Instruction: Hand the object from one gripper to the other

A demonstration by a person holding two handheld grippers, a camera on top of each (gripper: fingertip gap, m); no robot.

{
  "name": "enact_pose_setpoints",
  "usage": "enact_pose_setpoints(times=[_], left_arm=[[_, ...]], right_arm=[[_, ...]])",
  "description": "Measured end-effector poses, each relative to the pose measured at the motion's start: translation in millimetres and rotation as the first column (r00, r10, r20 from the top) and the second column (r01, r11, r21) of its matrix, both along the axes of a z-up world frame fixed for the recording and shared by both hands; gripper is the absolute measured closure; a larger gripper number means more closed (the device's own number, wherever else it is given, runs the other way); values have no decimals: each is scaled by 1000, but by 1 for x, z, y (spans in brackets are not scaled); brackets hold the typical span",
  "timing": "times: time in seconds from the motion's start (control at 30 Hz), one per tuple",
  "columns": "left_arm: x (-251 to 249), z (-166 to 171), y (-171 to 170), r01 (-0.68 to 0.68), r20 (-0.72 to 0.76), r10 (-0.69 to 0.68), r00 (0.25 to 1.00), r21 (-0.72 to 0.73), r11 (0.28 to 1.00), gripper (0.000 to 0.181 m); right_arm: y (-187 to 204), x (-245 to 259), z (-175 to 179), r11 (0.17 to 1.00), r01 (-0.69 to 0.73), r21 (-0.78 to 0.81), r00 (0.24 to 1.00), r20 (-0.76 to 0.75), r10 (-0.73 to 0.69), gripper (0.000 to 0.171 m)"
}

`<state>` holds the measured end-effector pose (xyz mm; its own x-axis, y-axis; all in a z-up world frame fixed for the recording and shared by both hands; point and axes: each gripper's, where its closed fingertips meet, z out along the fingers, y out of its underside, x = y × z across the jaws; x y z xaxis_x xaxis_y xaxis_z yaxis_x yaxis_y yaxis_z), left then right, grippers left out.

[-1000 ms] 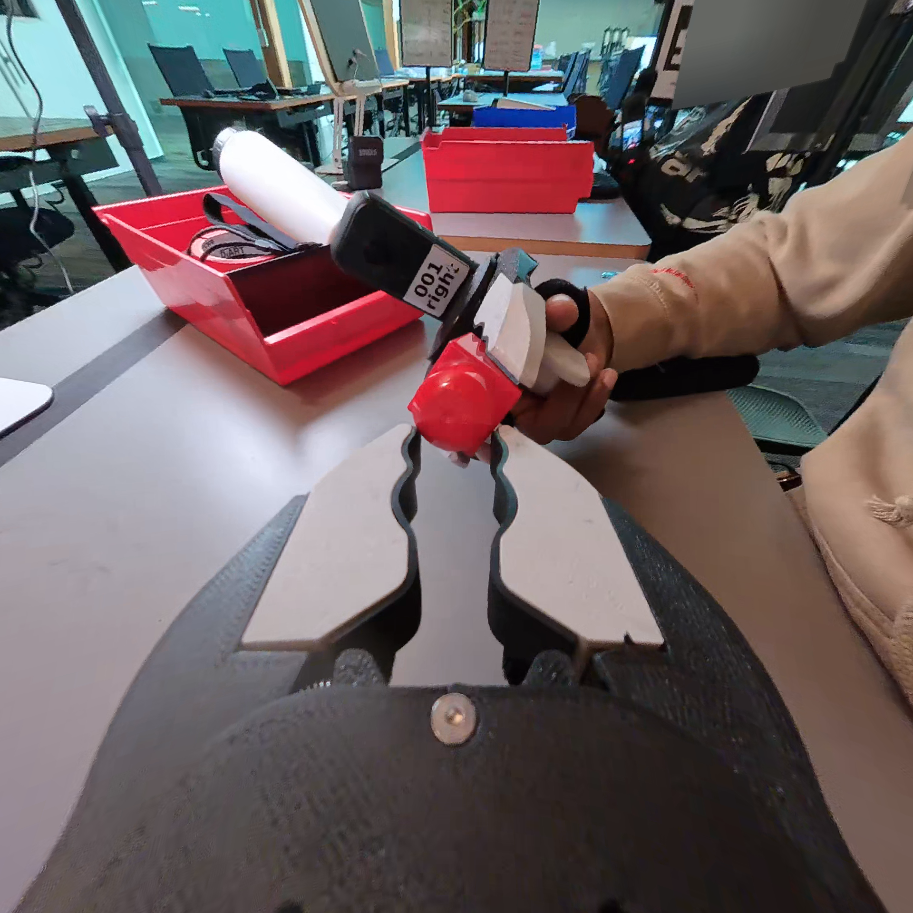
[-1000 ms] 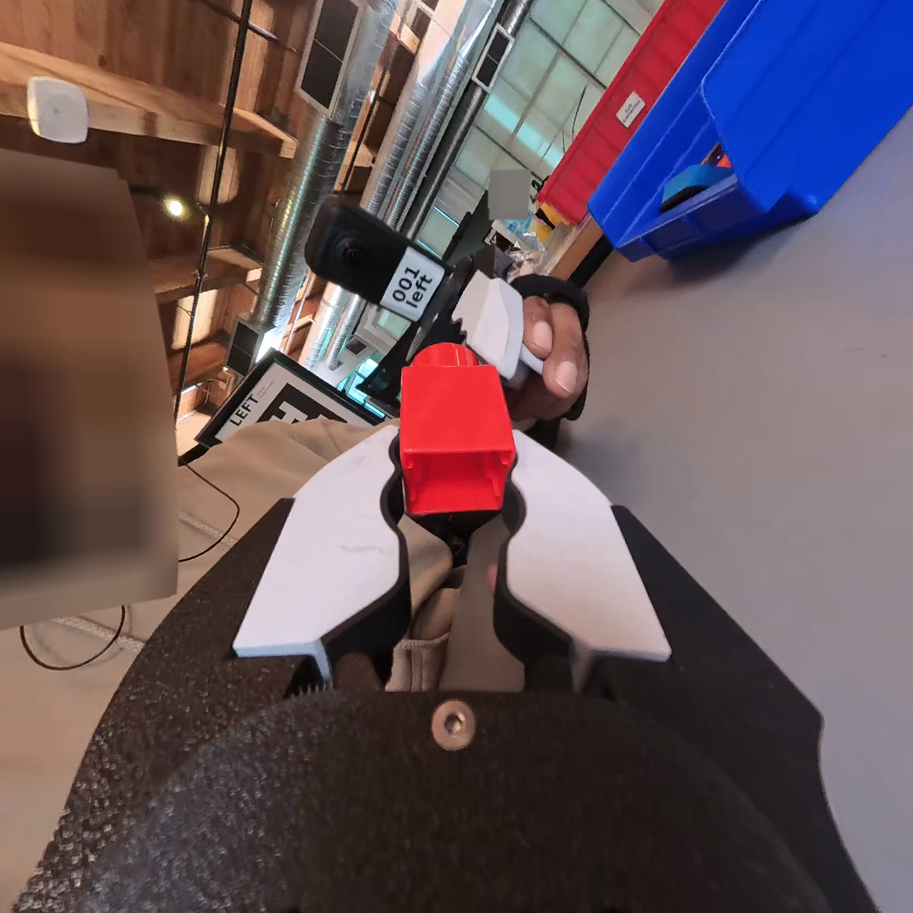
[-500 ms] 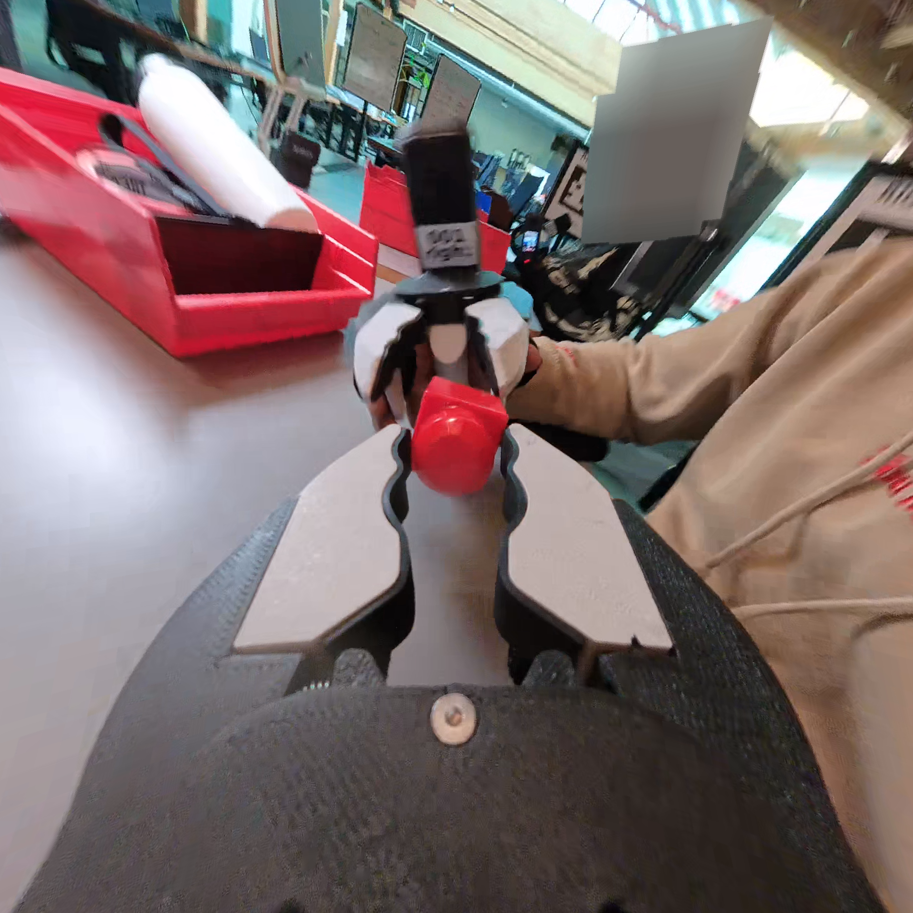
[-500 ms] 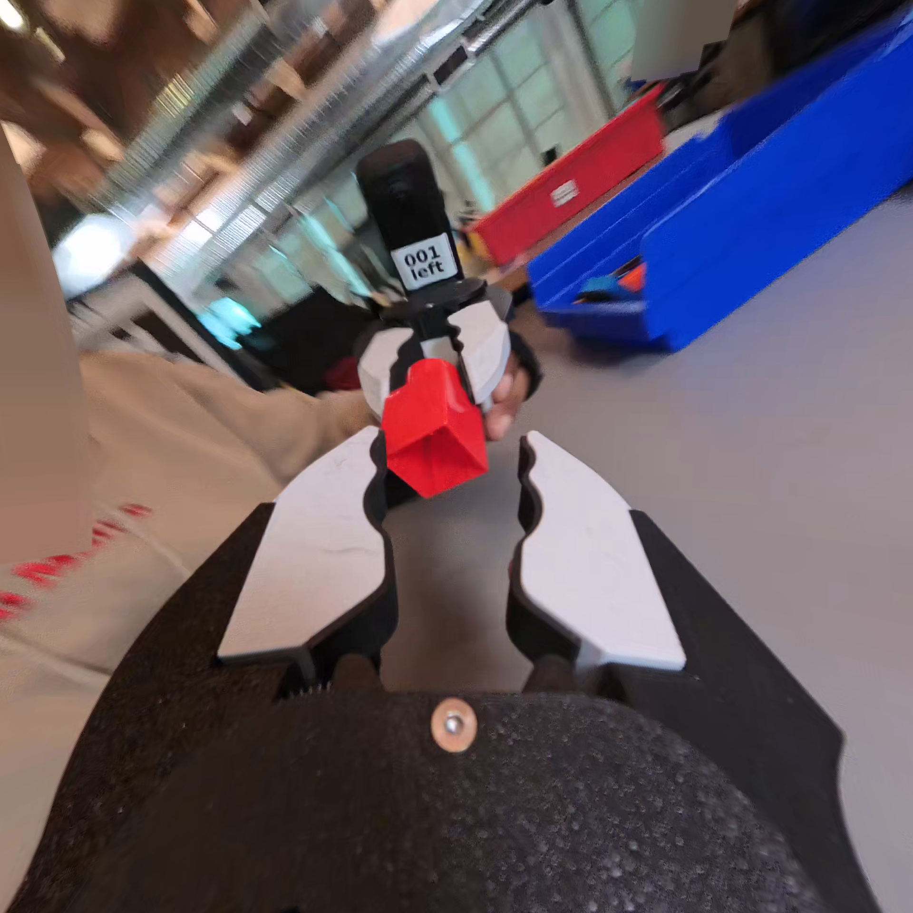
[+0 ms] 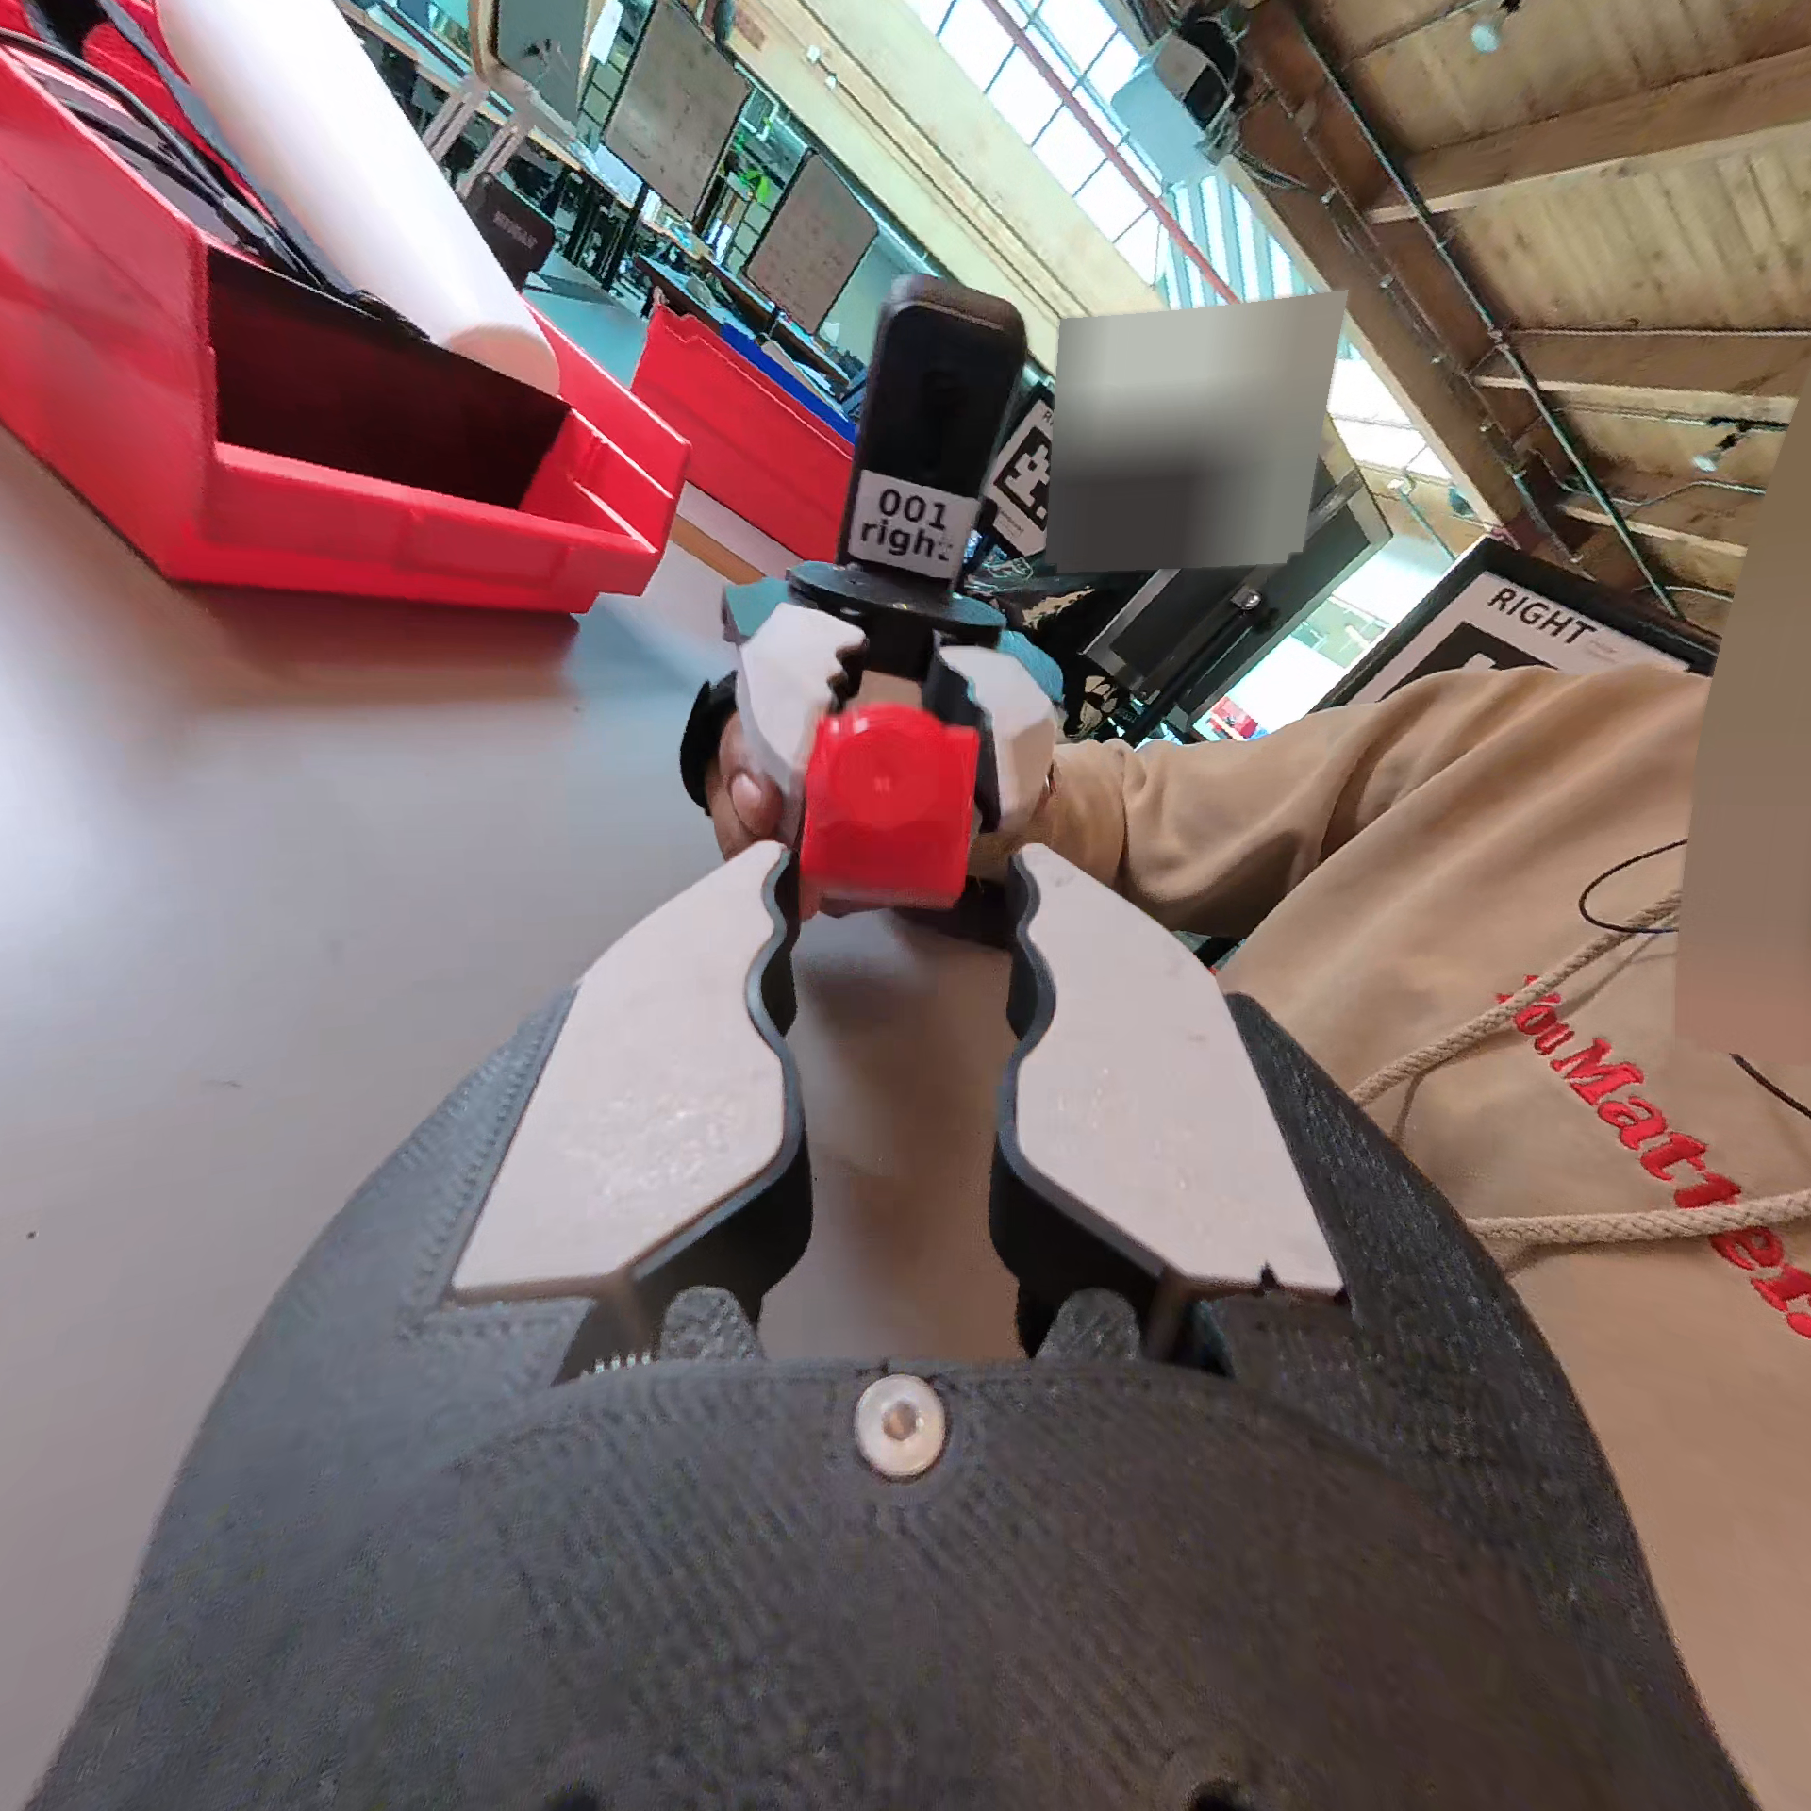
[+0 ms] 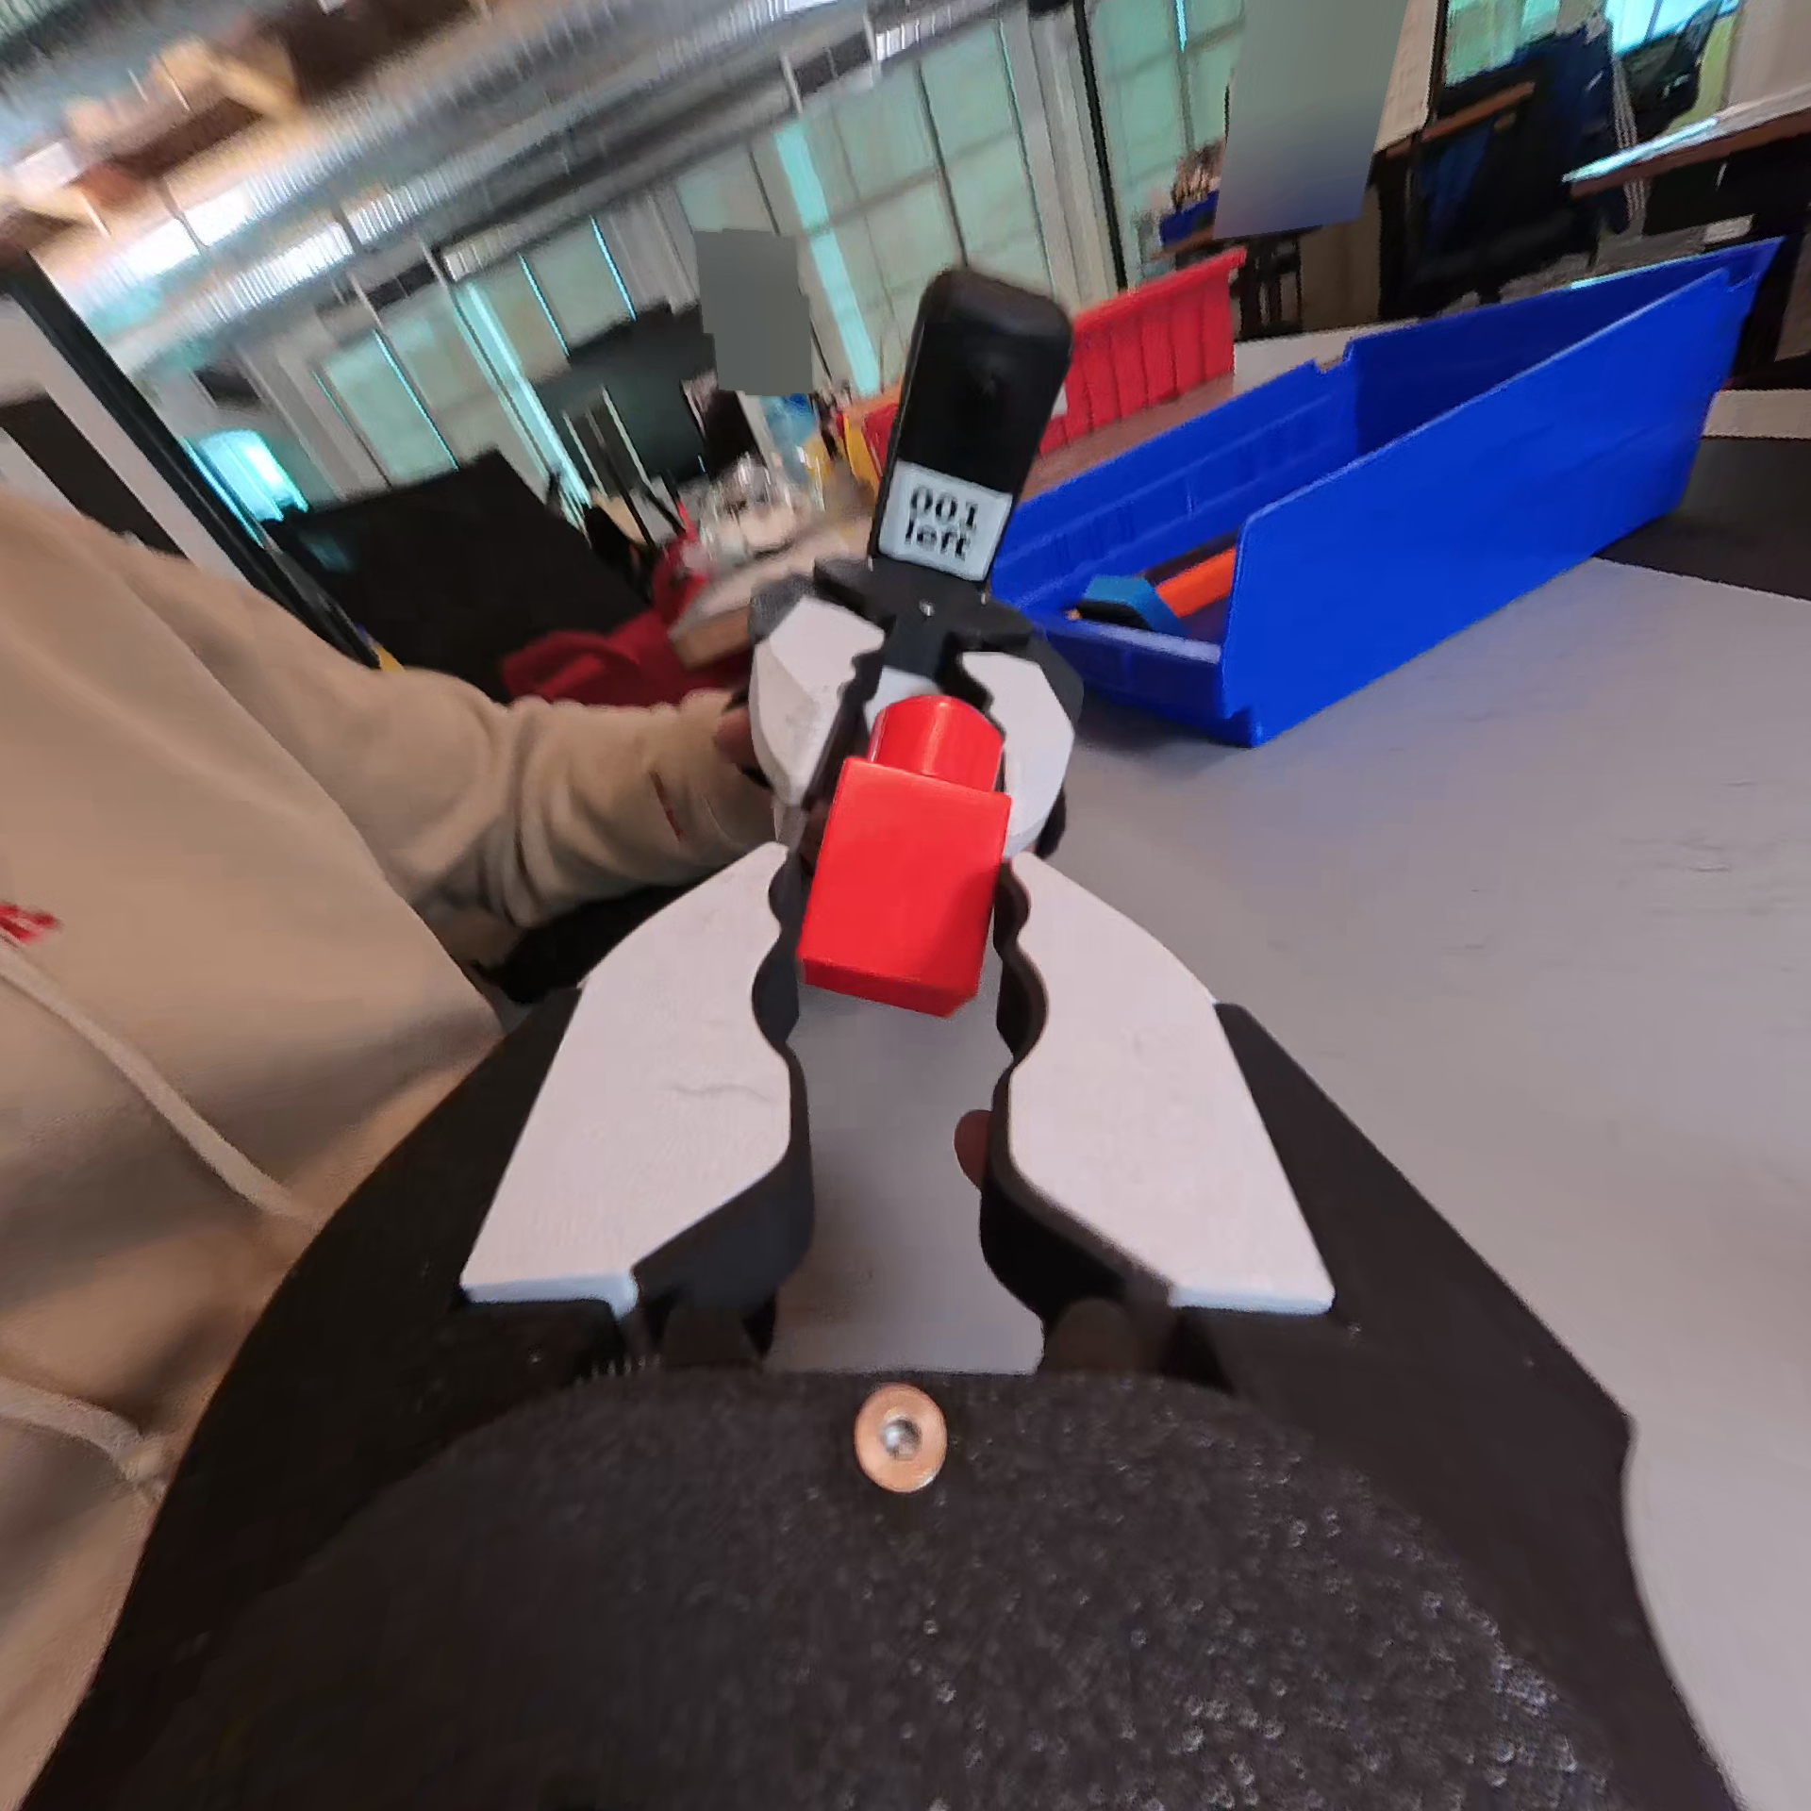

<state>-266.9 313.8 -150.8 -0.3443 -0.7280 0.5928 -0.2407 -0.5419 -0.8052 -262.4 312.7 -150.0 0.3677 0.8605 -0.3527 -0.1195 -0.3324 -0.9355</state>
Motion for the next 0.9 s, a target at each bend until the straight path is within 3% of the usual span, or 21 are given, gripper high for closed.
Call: enact_pose_setpoints(times=[0.2, 0.3, 0.4, 0.53, 0.73, 0.9], left_arm=[[7, 7, -6, -12, 79, 14, 997, -28, 1000, 138], [9, 16, -7, -42, 127, 45, 991, -24, 999, 146], [6, 11, -5, -44, 61, 40, 997, 52, 998, 146], [-1, 10, -4, -16, 11, 14, 1000, 101, 995, 146], [-2, 15, -6, -9, 46, 6, 999, 61, 998, 146], [2, 13, -10, -8, 66, 4, 998, 57, 998, 136]], right_arm=[[4, 10, 25, 999, 22, -35, 973, -228, -29, 134], [1, -2, 20, 999, 32, 4, 982, -187, -31, 134], [1, -4, 13, 998, 45, 43, 994, -96, -41, 135], [-10, -11, -8, 996, -84, -25, 996, 29, 84, 133], [-13, -19, -8, 993, -104, -56, 994, -28, 103, 136], [-6, -8, 7, 998, -61, -34, 991, -125, 56, 137]])
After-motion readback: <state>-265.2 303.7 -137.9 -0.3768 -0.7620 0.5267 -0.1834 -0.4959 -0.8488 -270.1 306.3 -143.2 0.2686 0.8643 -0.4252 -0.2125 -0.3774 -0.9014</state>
